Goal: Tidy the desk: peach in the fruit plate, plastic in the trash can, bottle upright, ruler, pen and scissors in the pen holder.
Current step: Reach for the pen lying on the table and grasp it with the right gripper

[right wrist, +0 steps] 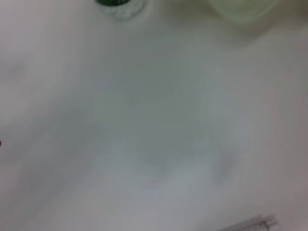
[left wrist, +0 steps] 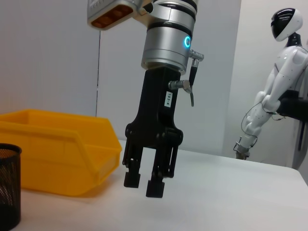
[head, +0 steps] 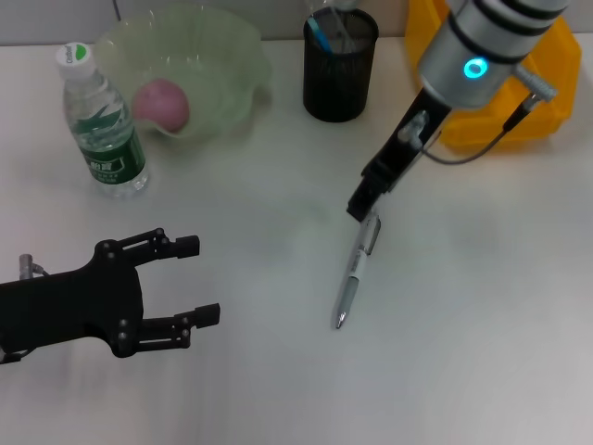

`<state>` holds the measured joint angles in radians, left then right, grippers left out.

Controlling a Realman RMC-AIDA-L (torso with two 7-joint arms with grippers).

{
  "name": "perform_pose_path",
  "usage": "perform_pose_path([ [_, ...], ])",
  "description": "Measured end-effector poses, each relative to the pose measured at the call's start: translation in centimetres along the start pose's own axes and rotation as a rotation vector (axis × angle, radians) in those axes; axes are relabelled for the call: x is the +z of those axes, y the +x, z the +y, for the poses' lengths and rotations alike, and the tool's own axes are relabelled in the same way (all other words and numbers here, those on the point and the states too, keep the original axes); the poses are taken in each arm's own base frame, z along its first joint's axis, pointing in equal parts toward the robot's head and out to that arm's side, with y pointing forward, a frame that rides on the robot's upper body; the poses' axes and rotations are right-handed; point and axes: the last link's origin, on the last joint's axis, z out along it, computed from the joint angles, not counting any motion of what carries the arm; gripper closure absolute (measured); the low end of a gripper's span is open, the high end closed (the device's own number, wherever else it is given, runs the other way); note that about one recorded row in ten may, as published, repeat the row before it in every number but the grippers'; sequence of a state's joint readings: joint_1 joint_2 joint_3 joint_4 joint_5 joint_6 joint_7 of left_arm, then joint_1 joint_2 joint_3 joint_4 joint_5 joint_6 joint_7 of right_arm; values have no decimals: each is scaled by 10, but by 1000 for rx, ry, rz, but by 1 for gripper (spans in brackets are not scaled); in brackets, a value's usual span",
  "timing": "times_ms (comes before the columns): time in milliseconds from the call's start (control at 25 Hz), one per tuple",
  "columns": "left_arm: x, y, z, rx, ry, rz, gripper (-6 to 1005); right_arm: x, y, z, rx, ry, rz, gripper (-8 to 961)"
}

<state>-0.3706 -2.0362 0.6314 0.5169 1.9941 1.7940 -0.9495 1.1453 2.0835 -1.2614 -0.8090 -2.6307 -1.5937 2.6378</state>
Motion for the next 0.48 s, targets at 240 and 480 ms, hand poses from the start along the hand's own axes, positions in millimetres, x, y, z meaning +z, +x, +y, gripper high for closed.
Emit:
perform_pose_path([
  [240,0,-1,1,-3,0,1,164,17,-1,3,17,21,45,333],
  [480,1,-1,2,-5,-2,3,164,31,1,8,31,1,57,333],
])
